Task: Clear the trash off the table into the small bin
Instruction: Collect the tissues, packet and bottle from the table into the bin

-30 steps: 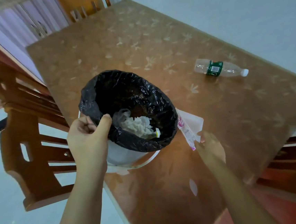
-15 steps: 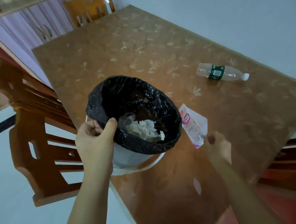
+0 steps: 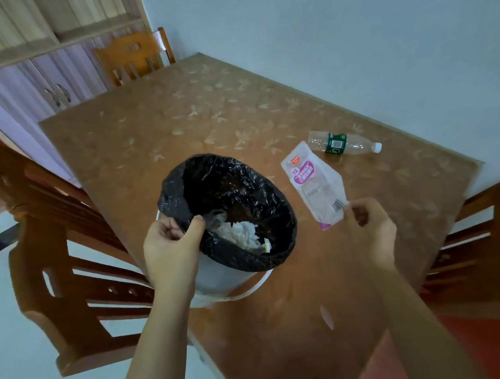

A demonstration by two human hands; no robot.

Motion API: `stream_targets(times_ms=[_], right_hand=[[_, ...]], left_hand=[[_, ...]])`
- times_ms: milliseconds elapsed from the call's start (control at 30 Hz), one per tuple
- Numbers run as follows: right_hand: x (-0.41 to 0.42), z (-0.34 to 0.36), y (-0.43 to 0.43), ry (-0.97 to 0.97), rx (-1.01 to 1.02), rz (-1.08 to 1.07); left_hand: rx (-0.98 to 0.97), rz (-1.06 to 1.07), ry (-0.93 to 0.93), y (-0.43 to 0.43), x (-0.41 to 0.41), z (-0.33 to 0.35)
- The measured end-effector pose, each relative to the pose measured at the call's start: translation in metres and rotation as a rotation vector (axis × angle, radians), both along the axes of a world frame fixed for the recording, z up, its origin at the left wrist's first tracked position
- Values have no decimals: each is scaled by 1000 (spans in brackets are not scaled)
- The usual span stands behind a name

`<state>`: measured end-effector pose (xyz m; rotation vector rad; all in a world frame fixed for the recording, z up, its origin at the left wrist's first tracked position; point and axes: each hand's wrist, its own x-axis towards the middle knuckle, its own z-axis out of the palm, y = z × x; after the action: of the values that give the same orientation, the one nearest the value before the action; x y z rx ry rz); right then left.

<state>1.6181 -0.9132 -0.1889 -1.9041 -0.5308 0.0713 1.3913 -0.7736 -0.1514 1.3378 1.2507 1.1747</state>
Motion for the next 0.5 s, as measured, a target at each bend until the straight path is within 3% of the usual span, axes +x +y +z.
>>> stream_targets(times_ms=[200,500], right_hand=[[-17,31,1,6,97,143],[-40,45,23,-170,-40,458]], left_hand=[[18,-30,108,1,-1,-1],[35,-111,51,-13,-1,5]])
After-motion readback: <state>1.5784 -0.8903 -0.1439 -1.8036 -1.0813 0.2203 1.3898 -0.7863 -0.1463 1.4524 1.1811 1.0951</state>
